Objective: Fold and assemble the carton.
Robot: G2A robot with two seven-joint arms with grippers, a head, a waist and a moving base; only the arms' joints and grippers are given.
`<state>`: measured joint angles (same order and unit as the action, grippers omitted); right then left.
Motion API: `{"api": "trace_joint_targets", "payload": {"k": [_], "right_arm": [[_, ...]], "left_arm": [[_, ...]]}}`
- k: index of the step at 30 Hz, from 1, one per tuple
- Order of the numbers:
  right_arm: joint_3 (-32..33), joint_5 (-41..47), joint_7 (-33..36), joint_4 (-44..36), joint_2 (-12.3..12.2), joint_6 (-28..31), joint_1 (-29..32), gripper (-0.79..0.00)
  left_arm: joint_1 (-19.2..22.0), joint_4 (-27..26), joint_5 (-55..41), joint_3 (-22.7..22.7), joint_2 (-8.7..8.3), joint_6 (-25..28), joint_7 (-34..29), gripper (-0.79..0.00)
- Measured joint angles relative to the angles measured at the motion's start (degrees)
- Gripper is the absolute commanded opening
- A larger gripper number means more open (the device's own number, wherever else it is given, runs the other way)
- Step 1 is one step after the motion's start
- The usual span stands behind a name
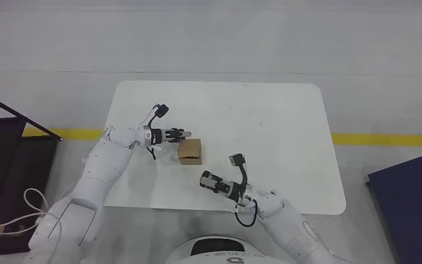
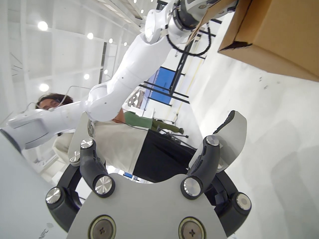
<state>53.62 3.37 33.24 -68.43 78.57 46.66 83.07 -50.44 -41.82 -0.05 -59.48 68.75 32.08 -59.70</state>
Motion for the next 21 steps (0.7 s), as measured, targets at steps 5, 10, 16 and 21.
{"api": "trace_joint_targets", "payload": {"k": [5,10,16,21], "right_arm": [[-2.41,-4.02,-6.49,0.41,0.99,-3.6,-1.16,0.0],[-3.22,-4.44,-13.15,3.93,2.01,-4.02,-3.76,0.0],[-2.79,-5.62,-18.65,8.71,2.66,-2.8,-6.72,0.0],[-1.53,-6.07,-20.91,10.55,2.63,-1.87,-7.86,0.0]], "left_arm": [[-0.96,-1.26,-0.58,0.32,-0.01,0.31,0.3,-0.431],[-2.09,-3.02,-1.21,0.03,-0.34,0.82,0.06,-0.428],[-3.69,-5.64,-1.63,-0.43,-0.84,0.8,-0.01,-0.419],[-5.07,-7.54,-2.49,-1.04,-1.32,1.03,-0.44,-0.419]]}}
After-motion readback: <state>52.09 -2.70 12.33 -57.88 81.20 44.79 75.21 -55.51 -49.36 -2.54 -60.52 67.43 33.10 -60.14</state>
